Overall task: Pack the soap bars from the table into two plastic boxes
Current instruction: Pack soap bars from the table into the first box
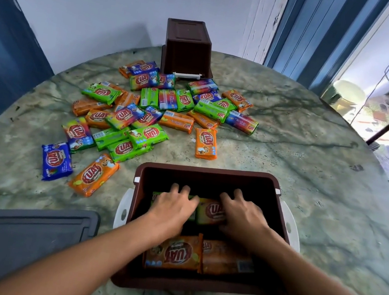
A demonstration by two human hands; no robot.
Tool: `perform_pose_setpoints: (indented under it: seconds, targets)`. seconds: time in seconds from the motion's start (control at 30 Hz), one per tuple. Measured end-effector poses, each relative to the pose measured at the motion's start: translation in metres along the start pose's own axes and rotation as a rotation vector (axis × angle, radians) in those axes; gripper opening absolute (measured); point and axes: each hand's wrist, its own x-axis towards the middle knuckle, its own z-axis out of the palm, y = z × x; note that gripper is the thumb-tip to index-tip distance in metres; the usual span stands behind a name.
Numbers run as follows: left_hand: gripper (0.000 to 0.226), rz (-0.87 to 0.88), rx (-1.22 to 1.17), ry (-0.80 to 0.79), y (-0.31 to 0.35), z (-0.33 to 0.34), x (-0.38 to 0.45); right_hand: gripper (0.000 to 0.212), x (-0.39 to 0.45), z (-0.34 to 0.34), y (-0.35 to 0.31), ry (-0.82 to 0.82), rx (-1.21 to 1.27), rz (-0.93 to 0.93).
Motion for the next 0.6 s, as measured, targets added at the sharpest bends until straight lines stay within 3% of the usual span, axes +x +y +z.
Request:
perform_pose_setpoints:
  seconds: [0.07, 0.17, 0.27, 0.43, 0.6]
  targets:
    - [0.075, 0.098, -0.091, -0.089, -0.004, 0.0, -0.011, 0.07, -0.011, -0.008, 0.007, -0.045, 0.027, -0.047]
    - [0.092, 0.23, -0.078, -0.227, -0.005, 0.009, -0.03, 0.068, -0.036, -0.003, 0.012, -0.107, -0.167, -0.252]
    - [0.1, 0.225, 0.039, -0.205, -0.001, 0.019, -0.032, 0.056, -0.043, 0.006, 0.013, -0.105, -0.277, -0.378]
    - [0.091, 0.221, 0.057, -0.037, 0.001, 0.021, -0.03, 0.036, -0.036, 0.002, 0.007, -0.092, -0.325, -0.459]
    - [0.117, 0.126, 0.083, -0.111, 0.008, 0.019, -0.032, 0.046, -0.034, 0.02, 0.01, 0.035, -0.456, -0.382]
